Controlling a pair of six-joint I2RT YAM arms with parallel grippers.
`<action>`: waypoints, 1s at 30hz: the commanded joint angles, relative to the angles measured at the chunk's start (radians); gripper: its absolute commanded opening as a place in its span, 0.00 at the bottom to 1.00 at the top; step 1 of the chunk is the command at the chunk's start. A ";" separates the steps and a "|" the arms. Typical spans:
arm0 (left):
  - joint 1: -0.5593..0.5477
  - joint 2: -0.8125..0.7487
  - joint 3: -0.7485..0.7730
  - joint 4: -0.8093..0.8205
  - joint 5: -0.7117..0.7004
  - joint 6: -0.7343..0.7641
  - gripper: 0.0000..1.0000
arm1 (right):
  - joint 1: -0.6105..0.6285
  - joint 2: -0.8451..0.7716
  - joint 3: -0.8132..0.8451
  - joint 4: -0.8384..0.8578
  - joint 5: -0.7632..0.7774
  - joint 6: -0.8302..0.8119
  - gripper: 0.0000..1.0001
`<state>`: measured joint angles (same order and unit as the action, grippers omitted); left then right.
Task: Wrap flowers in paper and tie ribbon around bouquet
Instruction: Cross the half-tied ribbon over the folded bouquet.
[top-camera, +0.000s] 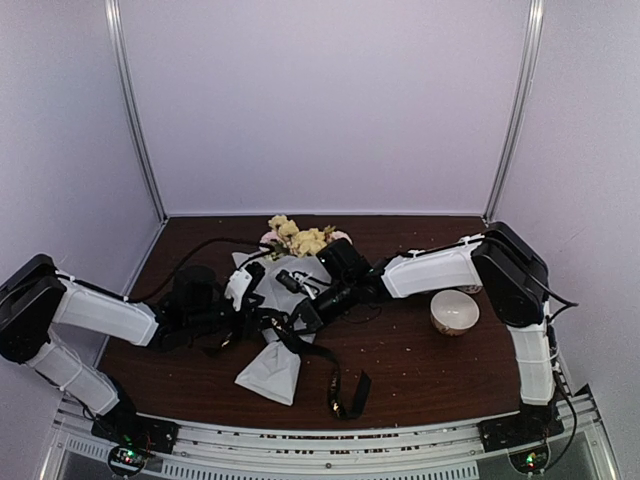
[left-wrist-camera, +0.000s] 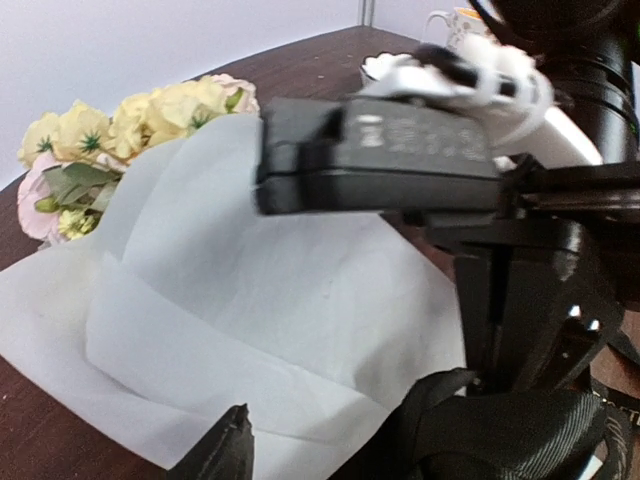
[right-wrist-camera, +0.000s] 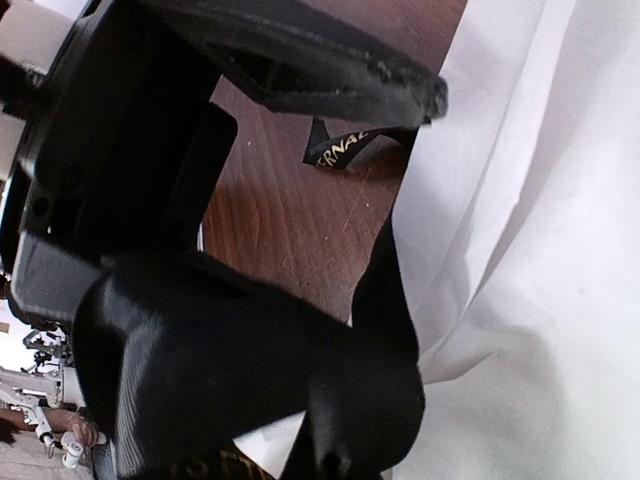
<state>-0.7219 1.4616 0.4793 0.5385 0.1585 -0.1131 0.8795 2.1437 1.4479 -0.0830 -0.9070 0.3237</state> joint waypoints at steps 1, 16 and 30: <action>0.081 -0.033 -0.023 0.061 0.027 -0.111 0.59 | -0.004 -0.064 -0.010 -0.020 0.037 -0.008 0.00; 0.225 -0.033 -0.051 0.034 0.116 -0.254 0.65 | -0.003 -0.072 0.000 -0.068 0.093 -0.011 0.00; 0.122 -0.452 -0.175 -0.061 -0.113 -0.028 0.66 | 0.001 -0.055 0.014 -0.072 0.074 -0.015 0.00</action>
<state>-0.5247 1.1511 0.3710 0.4431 0.1944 -0.2859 0.8795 2.1166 1.4467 -0.1455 -0.8337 0.3202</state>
